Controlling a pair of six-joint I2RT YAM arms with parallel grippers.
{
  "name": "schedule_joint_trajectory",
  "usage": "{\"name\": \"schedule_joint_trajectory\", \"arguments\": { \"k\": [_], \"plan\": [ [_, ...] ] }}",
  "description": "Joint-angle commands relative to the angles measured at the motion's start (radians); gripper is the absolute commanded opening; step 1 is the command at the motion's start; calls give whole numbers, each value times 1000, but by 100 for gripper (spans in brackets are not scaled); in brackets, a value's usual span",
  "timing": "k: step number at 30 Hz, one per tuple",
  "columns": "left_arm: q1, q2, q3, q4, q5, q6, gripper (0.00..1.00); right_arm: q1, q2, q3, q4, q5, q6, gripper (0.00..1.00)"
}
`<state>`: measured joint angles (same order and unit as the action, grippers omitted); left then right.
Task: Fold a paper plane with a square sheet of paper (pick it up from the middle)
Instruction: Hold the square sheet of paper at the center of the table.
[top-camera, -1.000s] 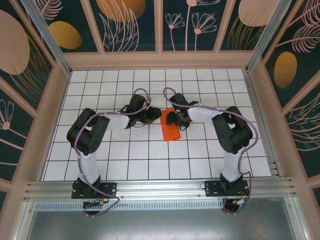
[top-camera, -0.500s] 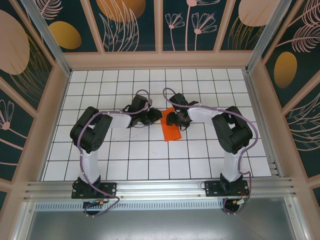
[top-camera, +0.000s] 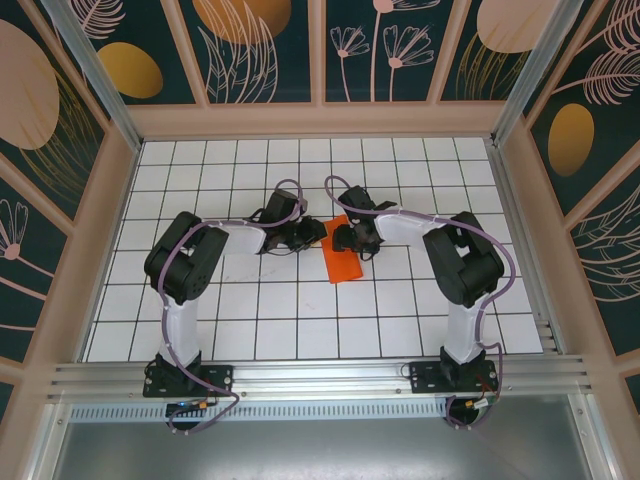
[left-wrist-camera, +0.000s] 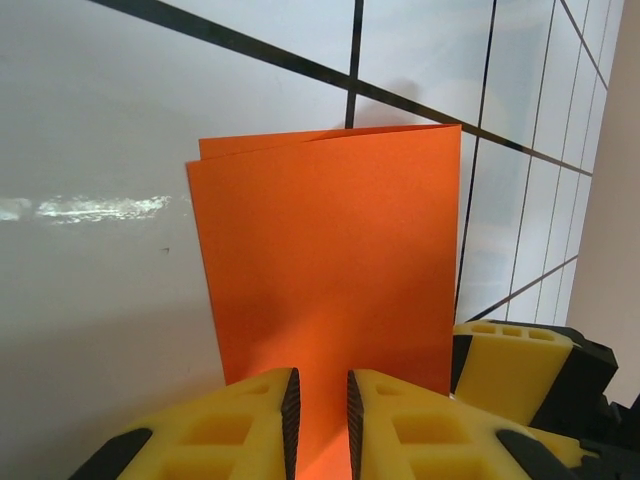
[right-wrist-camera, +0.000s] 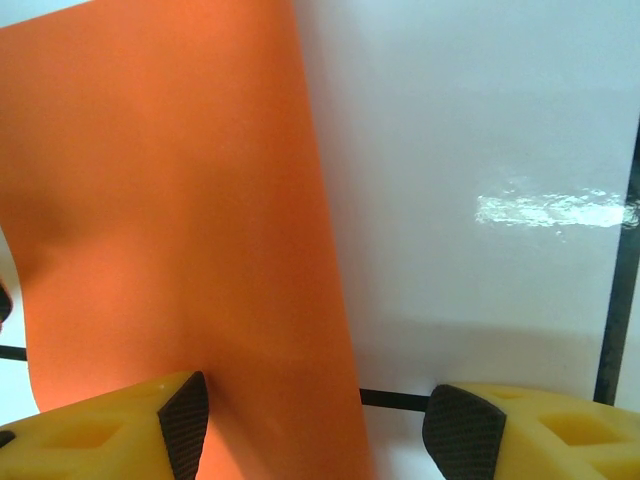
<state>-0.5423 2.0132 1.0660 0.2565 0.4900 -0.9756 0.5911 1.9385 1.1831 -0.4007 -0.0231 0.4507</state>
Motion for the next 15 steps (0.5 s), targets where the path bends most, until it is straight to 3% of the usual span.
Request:
{"name": "schedule_joint_trajectory", "arguments": {
  "k": [1, 15],
  "plan": [
    [-9, 28, 30, -39, 12, 21, 24, -20, 215, -85, 79, 16, -24, 68],
    [-10, 18, 43, -63, 3, 23, 24, -22, 239, -78, 65, 14, 7, 68]
  ]
}}
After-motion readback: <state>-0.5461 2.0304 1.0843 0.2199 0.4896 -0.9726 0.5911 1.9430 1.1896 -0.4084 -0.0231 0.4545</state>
